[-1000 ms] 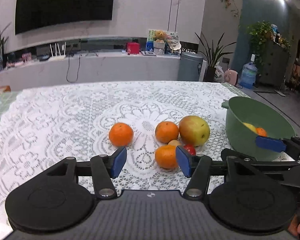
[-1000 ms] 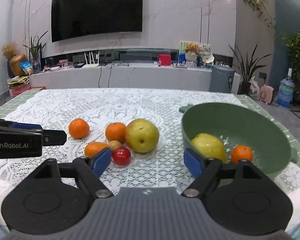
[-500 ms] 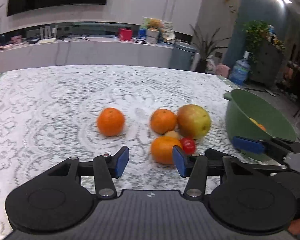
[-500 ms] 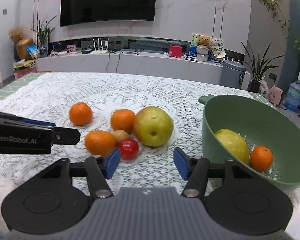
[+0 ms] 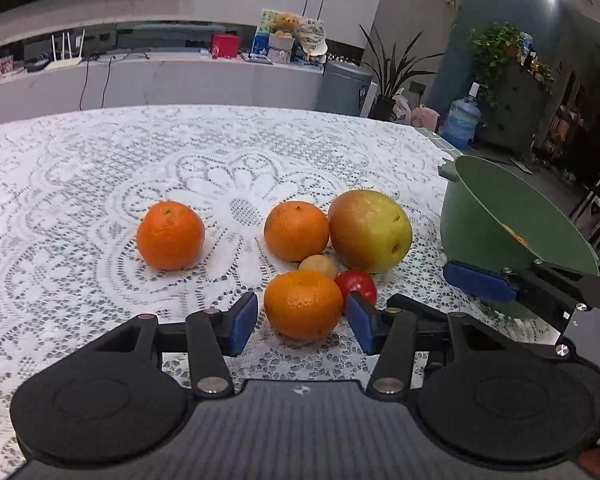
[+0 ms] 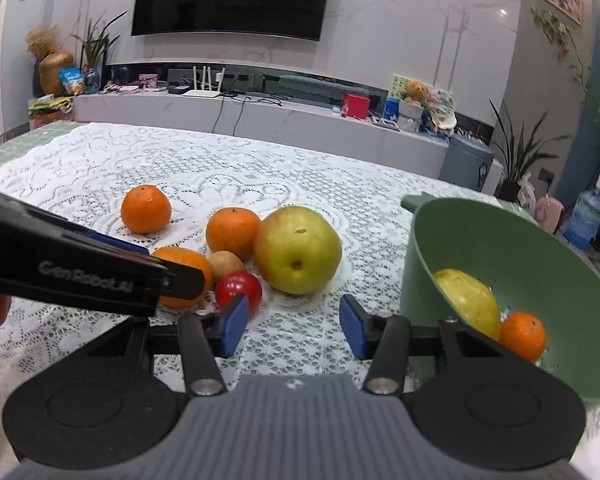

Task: Organize fruits
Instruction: 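Grasp an orange with the left tool while the right tool grasps the red-yellow pear, then lift the orange and pear and carry both toward the green colander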

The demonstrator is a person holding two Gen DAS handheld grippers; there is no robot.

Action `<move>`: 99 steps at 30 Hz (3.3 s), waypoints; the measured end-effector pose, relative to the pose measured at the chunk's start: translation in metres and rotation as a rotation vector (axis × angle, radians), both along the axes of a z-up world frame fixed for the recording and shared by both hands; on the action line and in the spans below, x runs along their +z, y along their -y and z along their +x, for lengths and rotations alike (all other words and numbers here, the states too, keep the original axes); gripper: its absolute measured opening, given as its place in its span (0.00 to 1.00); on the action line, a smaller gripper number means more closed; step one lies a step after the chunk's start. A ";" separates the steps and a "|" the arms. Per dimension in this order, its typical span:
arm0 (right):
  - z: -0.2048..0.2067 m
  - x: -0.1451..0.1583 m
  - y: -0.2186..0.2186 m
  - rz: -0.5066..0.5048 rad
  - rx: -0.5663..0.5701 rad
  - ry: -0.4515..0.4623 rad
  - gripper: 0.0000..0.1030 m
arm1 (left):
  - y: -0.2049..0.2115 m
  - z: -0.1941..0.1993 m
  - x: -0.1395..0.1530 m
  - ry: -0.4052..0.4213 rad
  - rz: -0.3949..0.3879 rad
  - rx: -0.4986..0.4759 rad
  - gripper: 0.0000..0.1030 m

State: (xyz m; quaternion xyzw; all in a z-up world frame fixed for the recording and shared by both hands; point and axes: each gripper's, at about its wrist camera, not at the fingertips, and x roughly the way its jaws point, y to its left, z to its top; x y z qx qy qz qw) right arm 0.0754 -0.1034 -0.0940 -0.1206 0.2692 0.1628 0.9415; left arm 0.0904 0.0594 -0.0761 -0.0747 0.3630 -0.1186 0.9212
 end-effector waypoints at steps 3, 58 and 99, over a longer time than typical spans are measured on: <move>0.001 -0.001 -0.004 -0.027 0.015 0.029 0.46 | 0.000 0.004 -0.003 -0.010 -0.016 -0.007 0.58; 0.106 0.030 -0.048 -0.426 0.241 -0.367 0.56 | -0.042 -0.016 0.029 0.014 -0.087 0.109 0.50; 0.096 0.077 -0.003 -0.149 0.231 -0.421 0.04 | -0.035 -0.043 0.038 0.026 -0.083 0.090 0.50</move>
